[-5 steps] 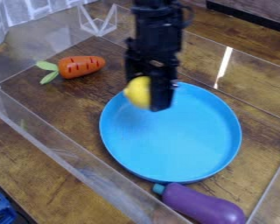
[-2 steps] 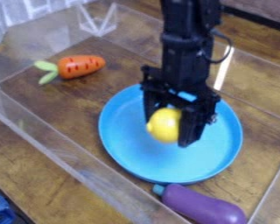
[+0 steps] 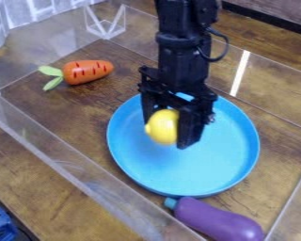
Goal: Put the lemon on the blue tray
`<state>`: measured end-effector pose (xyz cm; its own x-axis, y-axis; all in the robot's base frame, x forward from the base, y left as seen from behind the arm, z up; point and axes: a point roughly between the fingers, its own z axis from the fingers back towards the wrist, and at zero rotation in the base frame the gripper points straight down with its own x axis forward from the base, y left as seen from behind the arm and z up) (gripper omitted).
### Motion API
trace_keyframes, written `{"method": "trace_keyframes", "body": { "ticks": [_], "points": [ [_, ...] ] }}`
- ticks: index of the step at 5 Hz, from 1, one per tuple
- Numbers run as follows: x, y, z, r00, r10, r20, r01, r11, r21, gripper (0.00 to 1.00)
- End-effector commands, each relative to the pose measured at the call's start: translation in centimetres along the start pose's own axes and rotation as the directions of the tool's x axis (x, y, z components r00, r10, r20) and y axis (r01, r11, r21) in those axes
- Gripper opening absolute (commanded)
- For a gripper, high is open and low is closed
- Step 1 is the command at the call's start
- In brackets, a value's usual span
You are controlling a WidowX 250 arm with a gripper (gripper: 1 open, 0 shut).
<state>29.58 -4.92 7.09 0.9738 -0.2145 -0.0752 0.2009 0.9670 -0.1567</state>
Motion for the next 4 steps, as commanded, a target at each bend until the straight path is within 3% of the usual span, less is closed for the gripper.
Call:
{"method": "trace_keyframes", "body": {
  "ticks": [1,2,4],
  "points": [
    [1.0,0.1,1.3,0.997,-0.048,0.056,0.048,0.999,0.004,1.00],
    [1.0,-0.2,0.9,0.994,-0.101,0.048,0.100,0.995,0.007,1.00],
    [1.8,-0.9,0.4,0.989,-0.135,0.067,0.134,0.991,0.019,1.00]
  ]
}}
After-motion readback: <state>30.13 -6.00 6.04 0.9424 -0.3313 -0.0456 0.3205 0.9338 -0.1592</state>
